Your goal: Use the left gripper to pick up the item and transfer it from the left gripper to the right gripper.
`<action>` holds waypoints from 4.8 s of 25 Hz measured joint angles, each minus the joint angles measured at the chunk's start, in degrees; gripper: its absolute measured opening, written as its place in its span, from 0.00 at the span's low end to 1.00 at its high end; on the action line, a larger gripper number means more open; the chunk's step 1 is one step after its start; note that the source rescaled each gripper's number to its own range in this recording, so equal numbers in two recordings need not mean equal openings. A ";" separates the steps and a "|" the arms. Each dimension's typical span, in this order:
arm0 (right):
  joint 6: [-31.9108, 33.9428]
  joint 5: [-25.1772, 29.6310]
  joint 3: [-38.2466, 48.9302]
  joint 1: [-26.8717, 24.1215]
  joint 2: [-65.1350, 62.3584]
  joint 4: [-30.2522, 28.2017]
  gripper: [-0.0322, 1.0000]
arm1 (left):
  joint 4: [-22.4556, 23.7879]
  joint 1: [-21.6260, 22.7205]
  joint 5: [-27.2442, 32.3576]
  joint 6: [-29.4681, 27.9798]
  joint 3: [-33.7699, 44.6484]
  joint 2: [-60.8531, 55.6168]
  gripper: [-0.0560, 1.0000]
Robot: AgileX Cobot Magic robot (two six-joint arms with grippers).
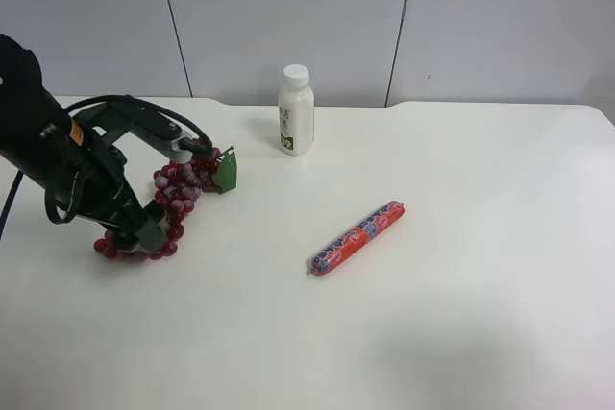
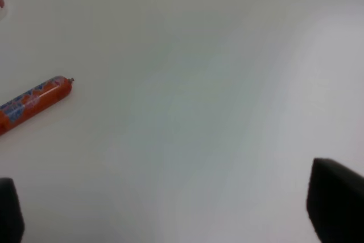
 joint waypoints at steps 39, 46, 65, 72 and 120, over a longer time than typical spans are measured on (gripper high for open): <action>0.00 0.00 0.00 0.00 0.00 0.00 1.00 | 1.69 0.00 -15.79 0.24 -0.71 19.53 0.96; 0.00 0.00 0.00 0.00 0.00 0.00 1.00 | 1.26 -0.25 -16.69 0.24 -0.77 19.84 0.27; 0.00 0.00 0.00 0.00 0.00 0.00 1.00 | 3.39 -0.25 -8.99 0.24 -0.49 11.03 0.05; 0.00 0.00 0.00 0.00 0.00 0.00 1.00 | 4.38 -0.25 -0.25 0.24 -0.79 0.10 0.05; 0.00 0.00 0.00 0.00 0.00 0.00 1.00 | 5.19 -33.12 26.92 8.60 -32.81 -1.34 0.05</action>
